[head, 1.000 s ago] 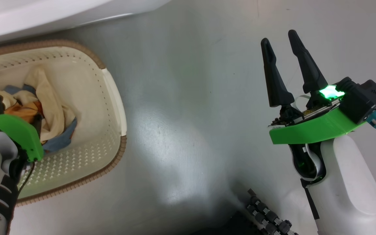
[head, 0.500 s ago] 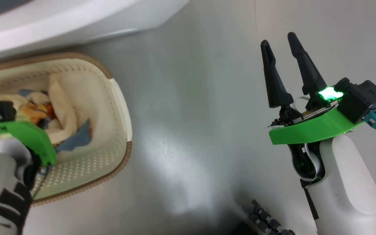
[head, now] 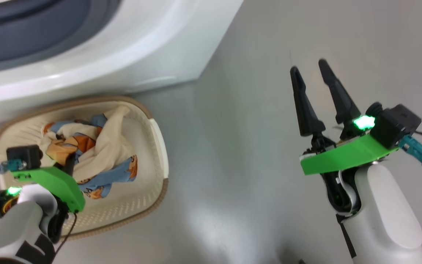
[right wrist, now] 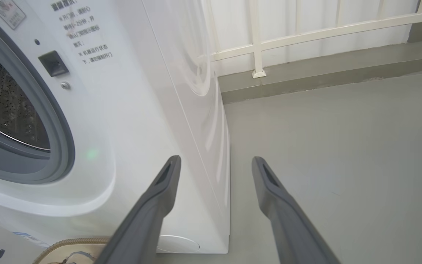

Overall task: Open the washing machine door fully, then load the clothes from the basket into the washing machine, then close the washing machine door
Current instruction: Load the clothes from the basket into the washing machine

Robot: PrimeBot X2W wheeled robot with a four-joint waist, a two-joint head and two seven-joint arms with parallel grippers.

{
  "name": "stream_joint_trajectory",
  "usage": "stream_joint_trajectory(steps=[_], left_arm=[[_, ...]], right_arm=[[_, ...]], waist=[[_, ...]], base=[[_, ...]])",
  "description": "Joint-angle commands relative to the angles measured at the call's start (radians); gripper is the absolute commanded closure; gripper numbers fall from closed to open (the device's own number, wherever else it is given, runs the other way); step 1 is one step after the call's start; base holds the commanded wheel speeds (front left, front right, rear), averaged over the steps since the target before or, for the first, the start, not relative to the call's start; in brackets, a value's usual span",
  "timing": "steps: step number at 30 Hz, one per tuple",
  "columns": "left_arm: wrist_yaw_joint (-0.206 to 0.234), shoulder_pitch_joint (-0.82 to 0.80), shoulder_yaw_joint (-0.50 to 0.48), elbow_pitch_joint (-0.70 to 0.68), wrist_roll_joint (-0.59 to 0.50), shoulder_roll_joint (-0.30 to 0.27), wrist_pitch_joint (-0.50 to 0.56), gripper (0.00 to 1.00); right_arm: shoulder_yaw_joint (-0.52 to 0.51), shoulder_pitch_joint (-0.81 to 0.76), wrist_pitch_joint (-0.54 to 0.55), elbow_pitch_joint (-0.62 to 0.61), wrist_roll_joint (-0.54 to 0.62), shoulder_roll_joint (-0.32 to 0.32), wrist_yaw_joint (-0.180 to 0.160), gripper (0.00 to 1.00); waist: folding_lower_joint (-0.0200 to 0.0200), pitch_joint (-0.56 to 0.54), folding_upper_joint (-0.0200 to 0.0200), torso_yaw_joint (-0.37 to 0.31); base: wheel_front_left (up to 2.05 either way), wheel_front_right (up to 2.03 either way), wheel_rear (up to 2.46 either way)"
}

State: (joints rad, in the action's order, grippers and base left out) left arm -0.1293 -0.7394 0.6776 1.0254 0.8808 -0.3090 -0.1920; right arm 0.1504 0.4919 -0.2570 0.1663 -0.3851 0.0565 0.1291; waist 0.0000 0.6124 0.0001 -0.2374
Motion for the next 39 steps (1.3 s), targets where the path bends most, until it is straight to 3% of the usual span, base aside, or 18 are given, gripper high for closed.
stream_joint_trajectory(steps=[1,8,13,19,39], left_arm=[[-0.001,0.031,-0.008,-0.024,0.012,-0.044,-0.026,1.00],[-0.001,0.087,-0.007,-0.086,0.034,-0.046,-0.068,1.00],[-0.001,0.126,-0.077,-0.172,-0.004,-0.047,-0.069,1.00],[0.003,0.231,-0.208,-0.320,-0.120,-0.029,-0.070,1.00],[0.067,0.490,-0.465,-0.730,-0.354,0.037,-0.070,1.00]], right_arm=[[0.014,-0.039,-0.005,-0.014,0.002,-0.006,0.002,0.00],[0.010,-0.079,-0.005,0.013,0.008,-0.003,0.002,0.00],[0.003,-0.101,-0.005,0.022,0.006,0.011,0.002,0.00],[0.000,-0.144,-0.005,0.037,-0.005,0.033,0.002,0.00],[-0.008,-0.230,-0.005,0.045,-0.033,0.078,0.002,0.00]], waist=[[0.0000,-0.097,-0.0001,0.047],[0.0000,-0.198,-0.0001,0.080],[0.0000,-0.253,-0.0001,0.103],[0.0000,-0.345,-0.0001,0.133],[0.0000,-0.488,-0.0001,0.170]], base=[[0.00,0.00,0.00],[0.00,0.00,0.00],[0.00,0.00,0.00],[0.00,0.00,0.00],[0.00,0.00,0.00]])
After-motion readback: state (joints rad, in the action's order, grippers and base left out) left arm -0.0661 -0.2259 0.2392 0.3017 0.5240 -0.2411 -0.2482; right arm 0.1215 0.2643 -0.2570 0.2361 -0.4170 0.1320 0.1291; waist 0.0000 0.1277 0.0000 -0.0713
